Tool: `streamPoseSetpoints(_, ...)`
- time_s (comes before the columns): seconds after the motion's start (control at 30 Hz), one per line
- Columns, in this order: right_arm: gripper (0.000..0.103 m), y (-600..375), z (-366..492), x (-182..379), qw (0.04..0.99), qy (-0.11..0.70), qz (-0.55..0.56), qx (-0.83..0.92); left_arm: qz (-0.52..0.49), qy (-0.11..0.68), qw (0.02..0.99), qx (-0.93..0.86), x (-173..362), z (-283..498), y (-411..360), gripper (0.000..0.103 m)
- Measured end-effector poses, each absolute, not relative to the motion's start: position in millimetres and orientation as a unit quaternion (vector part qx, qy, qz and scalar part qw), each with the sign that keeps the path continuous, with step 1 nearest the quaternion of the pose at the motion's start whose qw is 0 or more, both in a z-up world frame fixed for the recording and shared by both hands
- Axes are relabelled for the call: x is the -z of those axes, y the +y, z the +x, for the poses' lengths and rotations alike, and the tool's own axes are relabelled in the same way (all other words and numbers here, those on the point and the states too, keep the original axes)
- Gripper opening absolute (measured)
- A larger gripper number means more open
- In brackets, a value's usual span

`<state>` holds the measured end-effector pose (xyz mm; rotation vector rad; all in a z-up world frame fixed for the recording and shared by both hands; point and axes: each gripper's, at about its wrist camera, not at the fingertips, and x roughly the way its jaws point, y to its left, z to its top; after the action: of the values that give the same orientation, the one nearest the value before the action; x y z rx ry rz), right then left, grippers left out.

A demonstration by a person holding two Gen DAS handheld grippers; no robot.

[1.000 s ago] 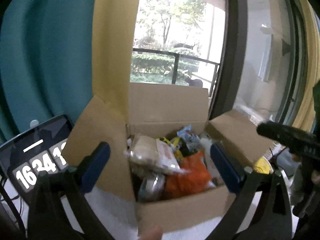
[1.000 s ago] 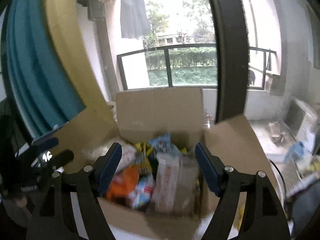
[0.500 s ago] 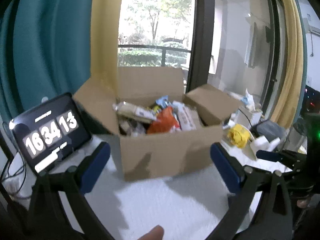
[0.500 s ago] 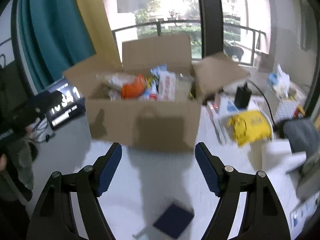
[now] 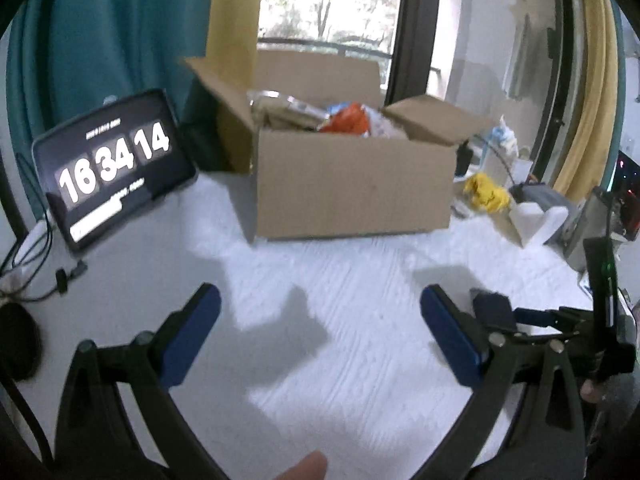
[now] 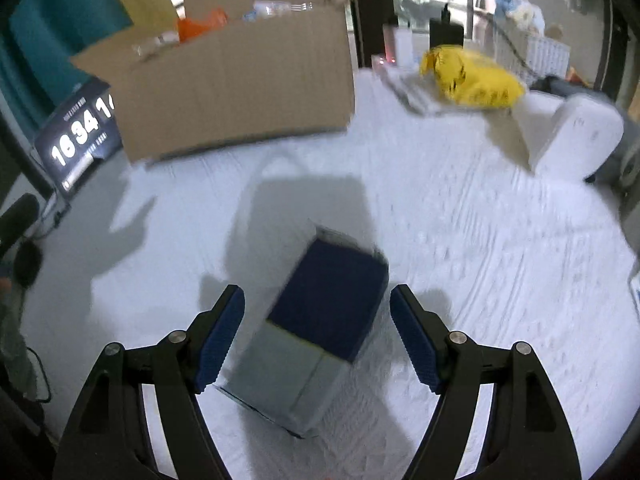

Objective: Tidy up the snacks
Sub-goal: 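Grasp the navy-blue box on the table with the right gripper, then lower the navy-blue box into the cardboard box and open the right gripper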

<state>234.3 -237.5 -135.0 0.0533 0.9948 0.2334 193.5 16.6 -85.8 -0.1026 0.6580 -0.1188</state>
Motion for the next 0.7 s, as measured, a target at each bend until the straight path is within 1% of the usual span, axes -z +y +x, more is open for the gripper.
streamPoseSetpoints(0.03,0.079,-236,235,143,0.869,0.483,0.023,-0.107,-0.051,0.325,0.943,0.057,88,193,17,0.101)
streamPoseSetpoints(0.1,0.076,-230,233,145,0.875,0.474,0.004,-0.1,-0.05,0.329,0.941,0.058,90,194,18,0.101)
streamPoseSetpoints(0.13,0.07,-226,233,146,0.878,0.469,-0.009,-0.097,-0.049,0.329,0.941,0.058,91,194,18,0.101)
streamPoseSetpoints(0.17,0.068,-223,233,144,0.879,0.467,-0.014,-0.097,-0.049,0.328,0.941,0.058,90,196,19,0.101)
streamPoseSetpoints(0.23,0.067,-220,237,141,0.876,0.47,-0.013,-0.104,-0.047,0.324,0.943,0.058,88,198,20,0.101)
streamPoseSetpoints(0.27,0.063,-217,239,138,0.877,0.468,-0.015,-0.11,-0.047,0.322,0.944,0.057,85,200,22,0.101)
streamPoseSetpoints(0.3,0.063,-217,240,135,0.878,0.465,-0.017,-0.112,-0.046,0.317,0.946,0.055,82,203,23,0.101)
streamPoseSetpoints(0.47,0.059,-210,258,90,0.898,0.418,-0.024,-0.134,-0.041,0.294,0.954,0.048,65,217,31,0.101)
streamPoseSetpoints(0.7,0.059,-194,304,25,0.923,0.347,-0.038,-0.165,-0.038,0.267,0.962,0.038,40,244,41,0.101)
